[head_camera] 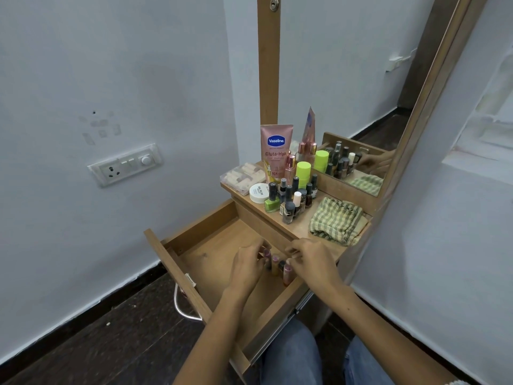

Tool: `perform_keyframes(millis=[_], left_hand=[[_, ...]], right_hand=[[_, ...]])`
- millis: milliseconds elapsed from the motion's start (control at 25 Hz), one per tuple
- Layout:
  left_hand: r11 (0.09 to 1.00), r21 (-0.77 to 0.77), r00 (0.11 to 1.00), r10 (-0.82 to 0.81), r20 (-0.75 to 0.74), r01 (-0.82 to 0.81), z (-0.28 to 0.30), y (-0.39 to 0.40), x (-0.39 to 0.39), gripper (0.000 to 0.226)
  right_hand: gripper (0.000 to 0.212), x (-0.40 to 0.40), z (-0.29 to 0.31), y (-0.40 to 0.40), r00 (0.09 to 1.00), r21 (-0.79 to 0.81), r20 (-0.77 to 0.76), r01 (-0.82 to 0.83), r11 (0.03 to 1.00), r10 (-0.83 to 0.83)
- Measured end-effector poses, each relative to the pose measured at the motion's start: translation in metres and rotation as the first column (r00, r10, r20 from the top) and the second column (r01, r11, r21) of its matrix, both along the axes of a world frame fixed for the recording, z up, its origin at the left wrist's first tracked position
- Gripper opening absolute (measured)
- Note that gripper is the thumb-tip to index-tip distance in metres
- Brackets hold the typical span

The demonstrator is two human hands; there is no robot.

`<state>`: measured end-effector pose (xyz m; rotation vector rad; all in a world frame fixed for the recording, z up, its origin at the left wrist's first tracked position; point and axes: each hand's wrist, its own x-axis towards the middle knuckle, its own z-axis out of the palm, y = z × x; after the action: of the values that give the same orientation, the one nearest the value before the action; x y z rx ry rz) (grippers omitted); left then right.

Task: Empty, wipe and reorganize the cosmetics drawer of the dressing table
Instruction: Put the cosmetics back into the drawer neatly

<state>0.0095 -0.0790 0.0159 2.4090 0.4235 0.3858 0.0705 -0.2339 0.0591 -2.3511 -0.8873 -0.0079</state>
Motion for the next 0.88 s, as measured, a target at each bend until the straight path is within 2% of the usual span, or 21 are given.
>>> perform_keyframes(millis=[200,440,600,880], left_hand=[[0.998,-0.002,0.997,-0.068,0.048,0.068,-0.001,0.001,0.0,0.025],[0.995,-0.083,0.997,-0.047,0.065,0.052,-0.002,0.002,-0.005,0.038],[0.99,-0.136,0.996,-0.016,0.093,0.028,0.001,0.001,-0.007,0.041],[0.987,-0.156,0.988,0.047,0.144,-0.024,0.012,0.003,-0.009,0.029]], right_hand=[[0.026,0.001,0.001,0.001,1.0,0.008,0.005,-0.018,1.0,0.018],[0.026,-0.001,0.005,0.002,0.999,0.032,0.029,-0.031,0.999,0.03],[0.026,-0.001,0.009,0.0,0.992,0.063,0.109,-0.067,0.996,0.06],[0.016,0.008,0.02,-0.01,0.967,0.187,0.251,-0.086,0.979,0.037]])
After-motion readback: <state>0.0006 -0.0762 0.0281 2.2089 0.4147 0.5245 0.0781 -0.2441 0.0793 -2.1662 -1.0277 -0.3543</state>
